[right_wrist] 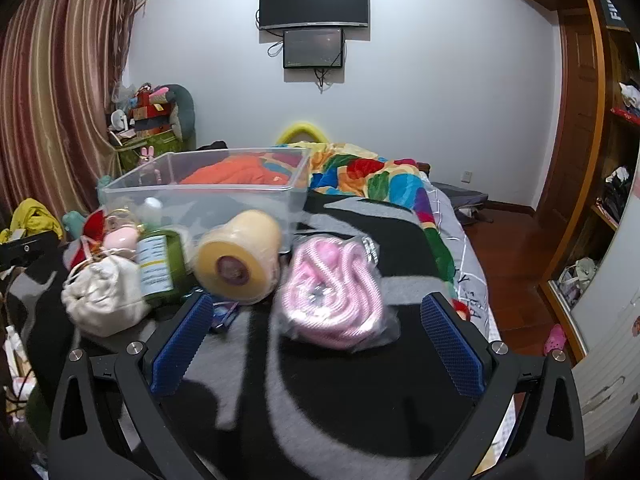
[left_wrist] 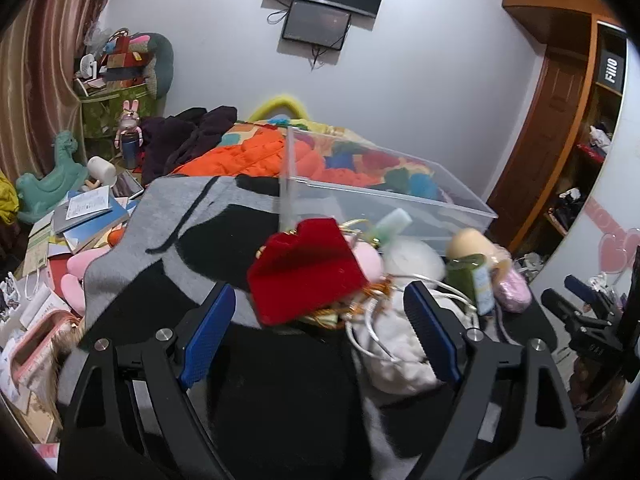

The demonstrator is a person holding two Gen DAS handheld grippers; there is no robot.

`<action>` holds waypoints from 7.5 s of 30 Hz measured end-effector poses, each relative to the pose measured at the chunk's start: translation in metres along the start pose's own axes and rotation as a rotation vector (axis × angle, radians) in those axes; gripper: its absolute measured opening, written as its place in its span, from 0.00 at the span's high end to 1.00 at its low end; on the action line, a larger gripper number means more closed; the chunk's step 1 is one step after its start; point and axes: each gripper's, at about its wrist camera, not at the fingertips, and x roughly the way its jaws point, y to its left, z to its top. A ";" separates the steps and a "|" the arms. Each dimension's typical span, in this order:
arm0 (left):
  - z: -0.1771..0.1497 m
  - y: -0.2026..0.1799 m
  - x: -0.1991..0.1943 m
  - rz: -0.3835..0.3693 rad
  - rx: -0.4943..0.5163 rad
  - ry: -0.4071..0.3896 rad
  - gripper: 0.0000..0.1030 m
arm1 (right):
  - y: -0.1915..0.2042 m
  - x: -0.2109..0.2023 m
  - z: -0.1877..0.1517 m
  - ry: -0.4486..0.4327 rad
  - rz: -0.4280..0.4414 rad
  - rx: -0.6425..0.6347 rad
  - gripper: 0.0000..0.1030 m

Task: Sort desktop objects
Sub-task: 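Grasp the red velvet pouch with the left tool while the right tool grasps the bagged pink rope, then carry both items over the clear plastic box and open both tools to drop them in, then grasp the green glass bottle with the right tool while the left tool reaches the white drawstring pouch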

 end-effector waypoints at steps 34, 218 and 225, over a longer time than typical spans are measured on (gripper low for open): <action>0.019 -0.004 0.067 -0.003 0.008 0.104 0.22 | -0.023 0.096 0.006 0.261 0.131 -0.004 0.01; -0.034 -0.055 0.010 -0.025 0.098 0.058 0.08 | 0.067 0.055 0.008 0.133 0.485 -0.052 0.47; -0.043 -0.057 0.016 -0.041 0.072 0.096 0.08 | 0.068 0.061 0.005 0.143 0.520 -0.025 0.61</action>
